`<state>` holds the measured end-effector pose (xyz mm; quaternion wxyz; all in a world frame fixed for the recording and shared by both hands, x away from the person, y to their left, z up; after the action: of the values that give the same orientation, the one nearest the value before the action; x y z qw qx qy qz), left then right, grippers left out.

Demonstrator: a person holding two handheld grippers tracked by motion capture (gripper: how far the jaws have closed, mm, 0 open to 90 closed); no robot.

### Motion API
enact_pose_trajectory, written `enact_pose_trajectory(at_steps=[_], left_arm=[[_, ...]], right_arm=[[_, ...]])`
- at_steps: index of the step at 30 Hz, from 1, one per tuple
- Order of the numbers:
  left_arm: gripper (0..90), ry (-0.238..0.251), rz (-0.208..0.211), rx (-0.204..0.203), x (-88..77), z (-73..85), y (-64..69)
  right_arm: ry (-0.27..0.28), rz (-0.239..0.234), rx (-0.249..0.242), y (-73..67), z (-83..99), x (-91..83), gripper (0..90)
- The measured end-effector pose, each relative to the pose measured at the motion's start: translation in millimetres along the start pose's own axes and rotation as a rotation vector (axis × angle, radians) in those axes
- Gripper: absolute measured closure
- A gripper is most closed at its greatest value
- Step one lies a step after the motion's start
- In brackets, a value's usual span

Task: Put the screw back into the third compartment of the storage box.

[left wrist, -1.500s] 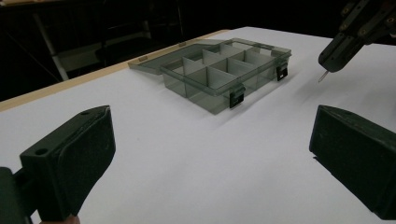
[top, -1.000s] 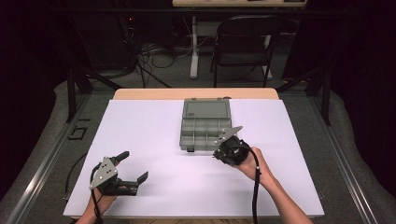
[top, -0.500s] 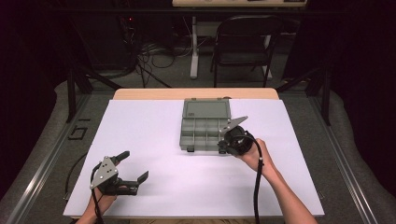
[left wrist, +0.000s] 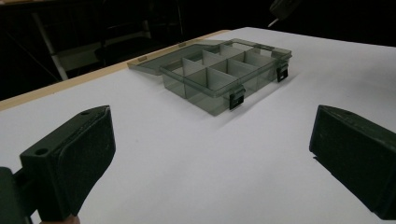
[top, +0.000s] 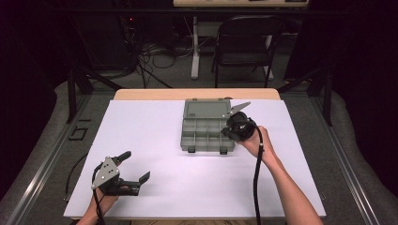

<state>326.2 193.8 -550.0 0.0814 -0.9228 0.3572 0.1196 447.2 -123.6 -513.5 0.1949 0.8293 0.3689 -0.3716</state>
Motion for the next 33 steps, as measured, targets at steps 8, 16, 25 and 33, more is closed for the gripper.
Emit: enact_pose_trajectory(at_steps=[8,16,25,33], left_arm=[[0.2,-0.008,-0.001,-0.002,-1.2,1.4,-0.2],[0.2,-0.002,-0.006,-0.003,-2.9,1.6,-1.3],[0.2,-0.007,-0.002,-0.001,-2.0,2.1,-1.0],[0.2,-0.002,-0.002,-0.003,-3.2,1.9,-0.6]], right_arm=[[-0.006,0.022,0.003,11.3,-13.0,11.5,86.4],[-0.023,0.04,0.004,20.5,-25.0,28.5,86.3],[-0.092,0.065,0.002,29.1,-29.0,52.0,86.3],[-0.162,0.049,0.022,34.1,-22.8,77.0,79.0]])
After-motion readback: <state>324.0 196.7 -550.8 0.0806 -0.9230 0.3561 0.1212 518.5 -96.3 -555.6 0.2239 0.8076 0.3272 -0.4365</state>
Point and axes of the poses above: each handheld gripper's, and its own axes: x roughly forward along the jaws, z roughly out of its underside, y roughly to its right, the point moved 8 cm from there along x, roughly forward along the jaws, and after that the axes turned 2 degrees about -z, right-handed, at the moved point
